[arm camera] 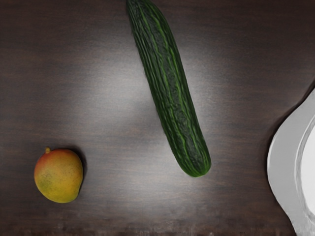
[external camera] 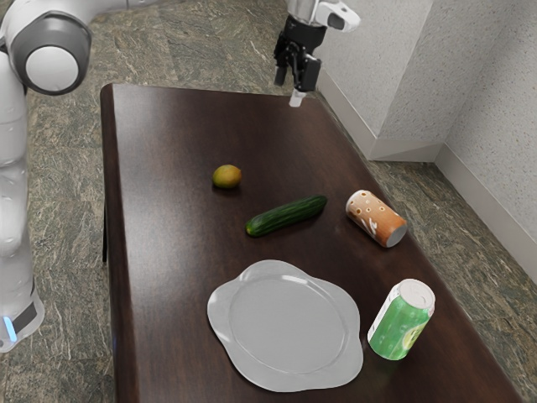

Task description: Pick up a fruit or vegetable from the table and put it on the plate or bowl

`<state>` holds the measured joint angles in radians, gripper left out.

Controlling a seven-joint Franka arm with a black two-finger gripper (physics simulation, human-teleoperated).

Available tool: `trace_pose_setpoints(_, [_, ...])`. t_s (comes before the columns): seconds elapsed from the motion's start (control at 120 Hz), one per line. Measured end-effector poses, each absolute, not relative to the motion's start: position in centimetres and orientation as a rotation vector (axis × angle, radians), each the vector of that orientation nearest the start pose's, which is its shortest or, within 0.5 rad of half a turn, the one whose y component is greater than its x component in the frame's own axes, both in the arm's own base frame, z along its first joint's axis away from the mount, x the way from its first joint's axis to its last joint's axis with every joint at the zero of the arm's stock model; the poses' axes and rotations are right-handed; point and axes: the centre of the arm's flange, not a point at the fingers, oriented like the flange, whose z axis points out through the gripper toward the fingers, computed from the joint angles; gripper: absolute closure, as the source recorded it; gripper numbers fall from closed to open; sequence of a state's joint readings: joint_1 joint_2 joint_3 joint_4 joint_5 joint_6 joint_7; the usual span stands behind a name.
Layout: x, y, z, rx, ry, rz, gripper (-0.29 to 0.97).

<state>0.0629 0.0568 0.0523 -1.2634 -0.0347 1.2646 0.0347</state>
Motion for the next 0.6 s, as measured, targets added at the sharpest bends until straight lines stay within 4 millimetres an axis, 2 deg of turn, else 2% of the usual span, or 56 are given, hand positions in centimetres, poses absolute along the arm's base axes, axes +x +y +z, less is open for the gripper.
trace_pose_setpoints(0.192, [52.5,6.0,69.7,-3.120,-0.107,0.219,0.00])
trace_pose_setpoints(0.3, [53.0,4.9,68.2,-3.118,-0.016,0.291,0.00])
trace_pose_setpoints(0.325, [53.2,4.7,66.9,-3.119,0.003,0.334,0.00])
trace_pose_setpoints(0.367, [53.6,4.8,62.8,-3.122,0.017,0.447,0.00])
trace_pose_setpoints(0.417, [53.6,6.2,58.8,-3.137,-0.015,0.535,0.00])
trace_pose_setpoints(0.508, [53.0,10.7,54.7,-3.165,-0.145,0.583,0.00])
trace_pose_setpoints(0.558, [52.7,12.5,53.6,-3.174,-0.205,0.582,0.00])
trace_pose_setpoints(0.6, [52.6,13.1,53.0,-3.178,-0.231,0.577,0.00])
